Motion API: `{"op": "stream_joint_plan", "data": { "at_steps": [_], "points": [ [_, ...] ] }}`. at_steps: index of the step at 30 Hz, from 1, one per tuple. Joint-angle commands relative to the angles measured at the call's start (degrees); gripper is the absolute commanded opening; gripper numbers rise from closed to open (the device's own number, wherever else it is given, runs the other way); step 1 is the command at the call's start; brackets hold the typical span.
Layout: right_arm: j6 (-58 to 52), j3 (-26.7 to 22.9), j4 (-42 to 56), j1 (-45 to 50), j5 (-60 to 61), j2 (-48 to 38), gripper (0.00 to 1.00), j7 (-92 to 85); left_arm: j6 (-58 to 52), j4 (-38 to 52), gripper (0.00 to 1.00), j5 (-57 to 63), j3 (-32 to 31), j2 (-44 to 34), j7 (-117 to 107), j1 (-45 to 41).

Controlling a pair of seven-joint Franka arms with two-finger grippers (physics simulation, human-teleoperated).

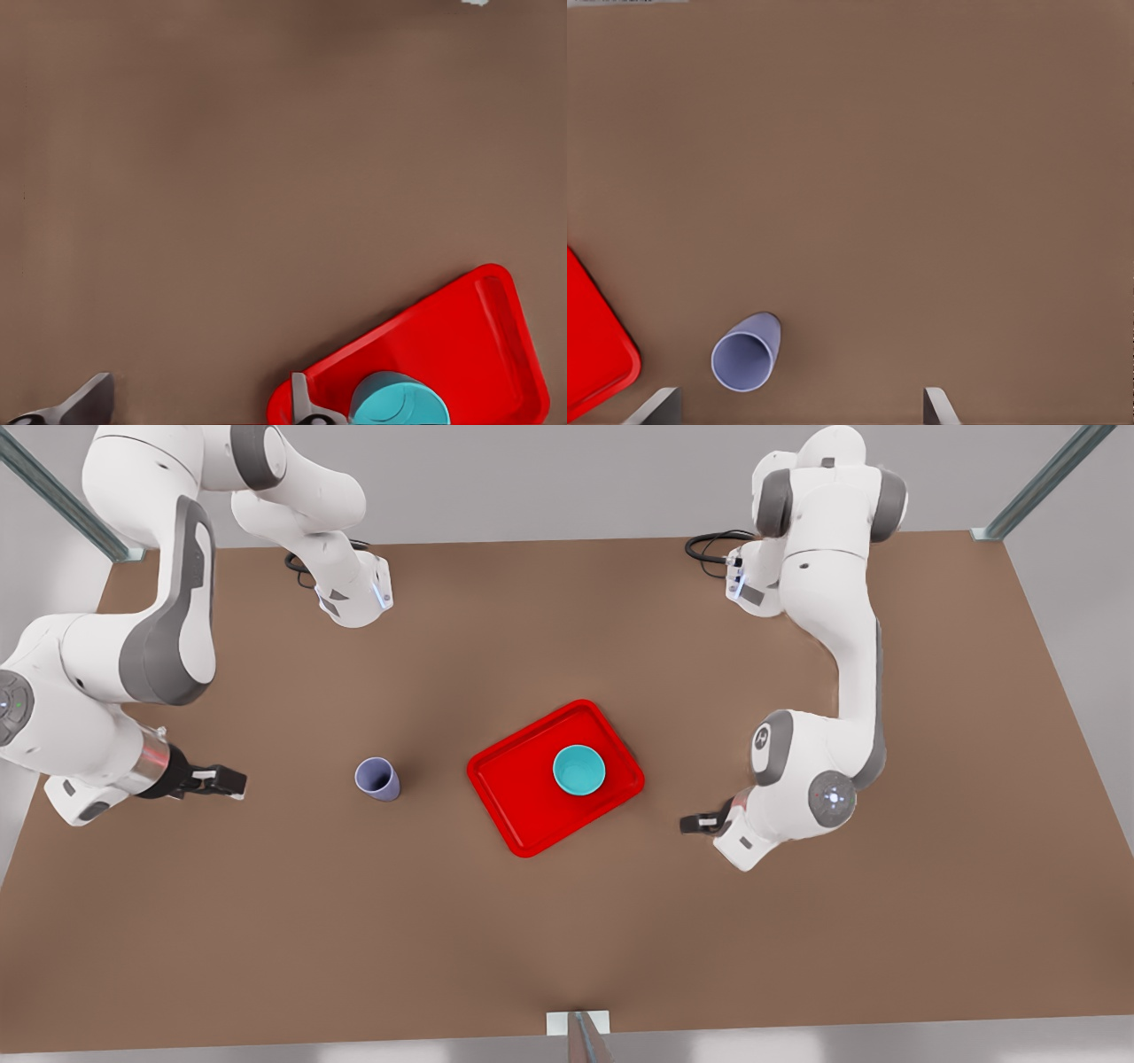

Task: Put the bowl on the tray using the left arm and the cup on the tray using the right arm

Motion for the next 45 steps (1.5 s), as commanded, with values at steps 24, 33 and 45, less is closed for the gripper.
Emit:
{"op": "stream_joint_plan", "data": {
  "at_steps": [24, 33, 45],
  "points": [
    [40.12, 6.23, -50.20, 4.40, 0.12, -8.22, 1.00, -1.17, -8.59, -0.70, 1.00, 29.35, -22.44, -12.75, -0.90, 20.07],
    [43.02, 7.29, -50.12, 4.49, 0.29, -3.47, 1.00, -0.55, -8.59, -0.70, 1.00, 29.00, -22.18, -12.40, -0.73, 20.07],
    [43.37, 8.17, -50.20, 3.43, 2.75, -1.72, 0.69, -0.46, -8.59, -0.70, 1.00, 28.91, -22.18, -12.40, -0.82, 20.16]
  ]
}}
